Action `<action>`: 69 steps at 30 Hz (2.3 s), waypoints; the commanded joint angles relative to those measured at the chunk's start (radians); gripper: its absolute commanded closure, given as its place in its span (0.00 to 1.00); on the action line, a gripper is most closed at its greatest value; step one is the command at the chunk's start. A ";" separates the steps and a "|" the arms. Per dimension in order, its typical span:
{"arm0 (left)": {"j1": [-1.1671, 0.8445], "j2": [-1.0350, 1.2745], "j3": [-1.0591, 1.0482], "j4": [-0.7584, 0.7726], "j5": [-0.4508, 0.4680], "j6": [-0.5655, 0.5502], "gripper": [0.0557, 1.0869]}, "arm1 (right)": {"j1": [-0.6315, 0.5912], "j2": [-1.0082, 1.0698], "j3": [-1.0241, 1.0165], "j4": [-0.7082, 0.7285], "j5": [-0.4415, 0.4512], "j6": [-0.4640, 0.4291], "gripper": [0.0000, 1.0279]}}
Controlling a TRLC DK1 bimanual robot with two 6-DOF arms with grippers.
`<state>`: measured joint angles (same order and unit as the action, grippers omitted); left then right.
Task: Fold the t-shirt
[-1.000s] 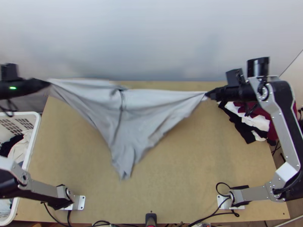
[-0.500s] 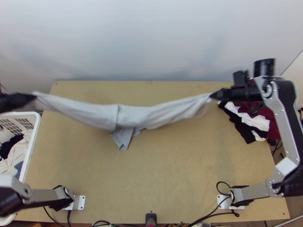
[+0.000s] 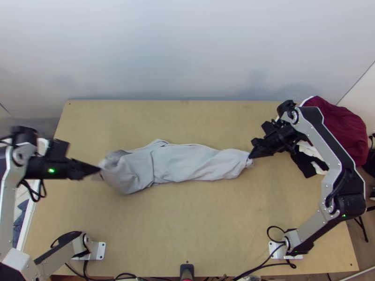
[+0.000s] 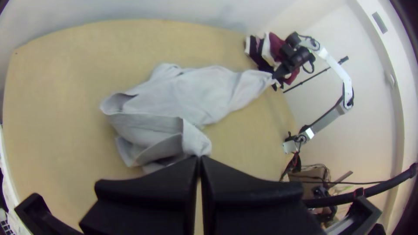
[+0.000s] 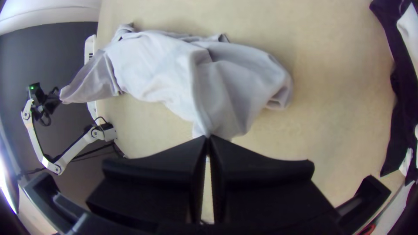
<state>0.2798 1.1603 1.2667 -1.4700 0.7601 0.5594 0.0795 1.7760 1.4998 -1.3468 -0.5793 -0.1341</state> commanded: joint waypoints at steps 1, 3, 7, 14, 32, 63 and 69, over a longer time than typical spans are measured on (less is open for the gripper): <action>-0.103 -0.007 -0.121 0.000 -0.019 0.076 0.43 | -0.015 0.062 -0.032 -0.052 0.042 -0.030 0.97; -0.123 0.012 -0.115 0.016 -0.044 0.089 0.20 | -0.009 0.063 -0.039 -0.052 0.045 -0.032 0.97; -0.146 0.065 -0.040 0.031 -0.074 0.112 0.04 | 0.002 0.062 -0.061 -0.052 0.059 -0.032 0.97; -0.119 0.286 0.324 0.036 -0.093 0.117 0.05 | -0.001 0.043 -0.090 -0.049 0.062 -0.039 0.97; -0.717 0.917 0.642 0.398 -0.571 -0.121 0.10 | 0.128 -0.032 0.013 -0.006 0.062 -0.032 0.97; -0.711 1.155 0.922 0.287 -0.677 -0.056 0.22 | 0.135 -0.095 -0.070 0.072 0.064 -0.035 0.97; -0.723 1.138 0.924 0.247 -0.668 -0.024 0.22 | 0.129 -0.090 -0.069 0.080 0.064 -0.036 0.97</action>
<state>-0.4324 2.3089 2.1899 -1.1786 0.0826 0.5011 0.2138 1.6833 1.4338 -1.2747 -0.5159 -0.1665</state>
